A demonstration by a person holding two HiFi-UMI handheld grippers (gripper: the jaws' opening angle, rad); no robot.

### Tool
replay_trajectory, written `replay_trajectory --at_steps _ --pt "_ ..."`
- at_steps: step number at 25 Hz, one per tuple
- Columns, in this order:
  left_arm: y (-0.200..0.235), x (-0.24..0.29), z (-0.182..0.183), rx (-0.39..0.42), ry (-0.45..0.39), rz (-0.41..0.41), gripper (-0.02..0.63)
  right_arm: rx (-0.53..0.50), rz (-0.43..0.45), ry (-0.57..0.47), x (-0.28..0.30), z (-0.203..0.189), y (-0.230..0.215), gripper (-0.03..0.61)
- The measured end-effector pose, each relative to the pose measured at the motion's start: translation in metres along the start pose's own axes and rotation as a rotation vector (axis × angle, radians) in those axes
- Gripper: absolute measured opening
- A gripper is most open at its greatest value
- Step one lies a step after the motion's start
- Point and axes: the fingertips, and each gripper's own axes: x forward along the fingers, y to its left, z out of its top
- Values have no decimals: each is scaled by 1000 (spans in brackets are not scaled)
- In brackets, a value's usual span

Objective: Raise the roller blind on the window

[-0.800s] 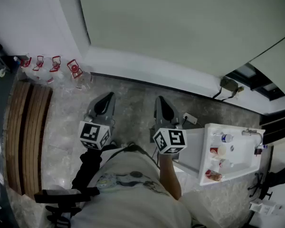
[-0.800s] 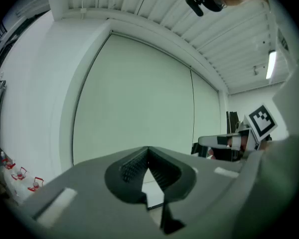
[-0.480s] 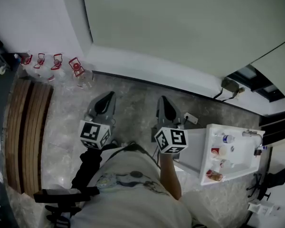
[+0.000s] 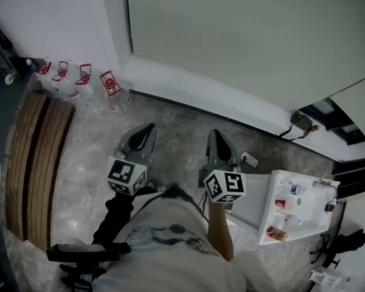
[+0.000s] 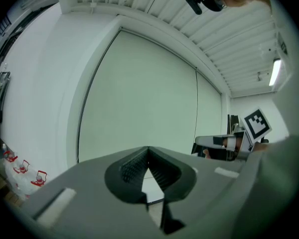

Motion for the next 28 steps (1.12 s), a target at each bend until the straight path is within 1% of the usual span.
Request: replay_trajectory --at_steps 3,7,11,14,16,19,24,28 --pt "21 -7 0 -21 10 -5 -3 -3 22 16 17 -4 23 2" --pt "34 -14 -13 -47 38 1 -3 -10 56 44 24 -15 40 2" --pt "46 -10 -21 -74 55 18 -3 -10 96 82 39 -24 47 2" --pt "62 1 -24 -93 53 48 -3 -8 133 97 62 -28 45 2" --pt "73 14 -23 -94 49 67 -3 -2 152 92 82 -28 39 3" --pt "95 36 -17 -74 42 97 -3 4 180 69 119 -21 30 2" --pt "137 94 15 -39 10 150 -3 -2 247 18 188 15 16 3" --pt "155 140 38 -17 -11 166 -3 -4 292 -1 230 36 1 3"
